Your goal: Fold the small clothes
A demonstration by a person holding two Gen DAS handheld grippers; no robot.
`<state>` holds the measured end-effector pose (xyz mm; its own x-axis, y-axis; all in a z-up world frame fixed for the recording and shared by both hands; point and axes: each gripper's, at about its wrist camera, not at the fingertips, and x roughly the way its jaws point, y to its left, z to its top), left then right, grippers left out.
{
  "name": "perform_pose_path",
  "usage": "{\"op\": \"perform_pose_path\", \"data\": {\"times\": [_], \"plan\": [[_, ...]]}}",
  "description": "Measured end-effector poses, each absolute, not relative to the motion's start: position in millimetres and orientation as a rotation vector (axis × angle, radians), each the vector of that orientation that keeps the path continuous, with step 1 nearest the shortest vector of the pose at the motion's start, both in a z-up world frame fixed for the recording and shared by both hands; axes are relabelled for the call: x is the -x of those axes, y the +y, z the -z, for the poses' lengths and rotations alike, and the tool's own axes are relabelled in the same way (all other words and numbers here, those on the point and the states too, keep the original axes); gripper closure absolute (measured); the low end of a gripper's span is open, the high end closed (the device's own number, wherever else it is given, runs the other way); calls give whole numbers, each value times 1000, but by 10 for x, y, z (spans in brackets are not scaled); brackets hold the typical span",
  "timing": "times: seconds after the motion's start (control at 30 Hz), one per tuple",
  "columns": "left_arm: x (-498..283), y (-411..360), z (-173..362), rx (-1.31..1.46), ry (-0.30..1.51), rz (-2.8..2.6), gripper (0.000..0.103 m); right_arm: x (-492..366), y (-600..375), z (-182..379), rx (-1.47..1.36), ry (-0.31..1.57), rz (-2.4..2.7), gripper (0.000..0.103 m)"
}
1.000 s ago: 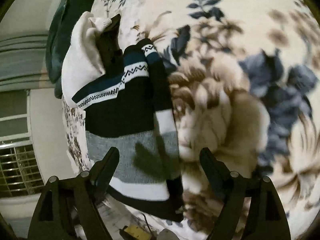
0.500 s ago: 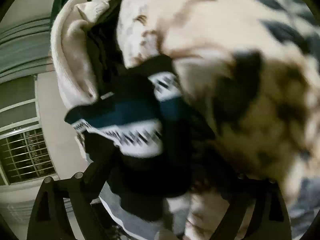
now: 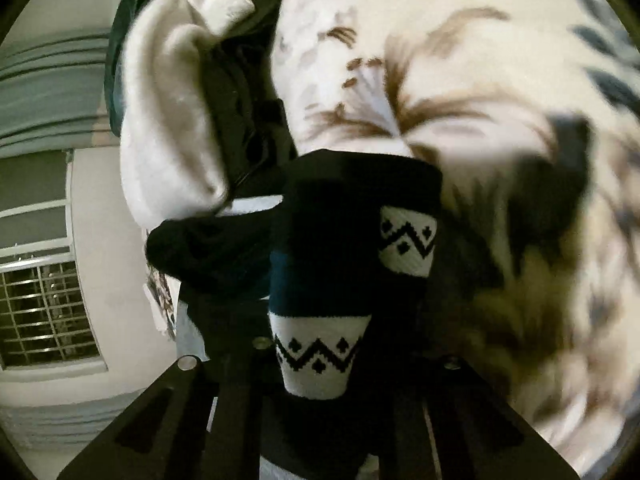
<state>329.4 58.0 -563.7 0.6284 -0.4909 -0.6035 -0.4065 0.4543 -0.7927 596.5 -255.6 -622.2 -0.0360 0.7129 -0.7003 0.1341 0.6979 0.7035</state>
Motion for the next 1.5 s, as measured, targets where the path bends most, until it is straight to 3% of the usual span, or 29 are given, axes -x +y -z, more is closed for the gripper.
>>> {"op": "perform_pose_path", "data": {"times": [0.3, 0.47, 0.53, 0.57, 0.7, 0.83, 0.97, 1.23, 1.3, 1.37, 1.5], "plan": [[-3007, 1139, 5410, 896, 1194, 266, 67, -4440, -2938, 5614, -839, 1536, -396, 90], [-2628, 1029, 5769, 711, 1413, 200, 49, -3490, -2871, 5769, -856, 1620, -279, 88], [-2494, 1053, 5790, 738, 1403, 168, 41, -3339, -2927, 5976, -831, 1660, -228, 82], [-2511, 1071, 5789, 736, 1397, 146, 32, -3308, -2954, 6037, -833, 1673, -195, 74], [-2505, 1023, 5566, 620, 1387, 6, 30, -3340, -3045, 5960, -750, 1678, -157, 31], [-2349, 1018, 5303, 529, 1349, -89, 30, -3309, -3134, 5680, -650, 1680, -137, 30], [-2199, 915, 5103, 444, 1317, -143, 19, -3213, -3252, 5267, -537, 1664, -123, 29], [-2242, 74, 5442, 407, 1389, -123, 19, -3341, -3223, 4514, -297, 1645, -136, 29], [-2276, -28, 5591, 398, 1413, -134, 18, -3387, -3131, 4504, -242, 1640, -152, 29], [-2350, -91, 5774, 345, 1447, -167, 1, -3495, -3019, 4552, -218, 1632, -169, 29], [-2462, -79, 5947, 339, 1471, -184, 0, -3791, -2728, 4753, -177, 1599, -218, 29]]}}
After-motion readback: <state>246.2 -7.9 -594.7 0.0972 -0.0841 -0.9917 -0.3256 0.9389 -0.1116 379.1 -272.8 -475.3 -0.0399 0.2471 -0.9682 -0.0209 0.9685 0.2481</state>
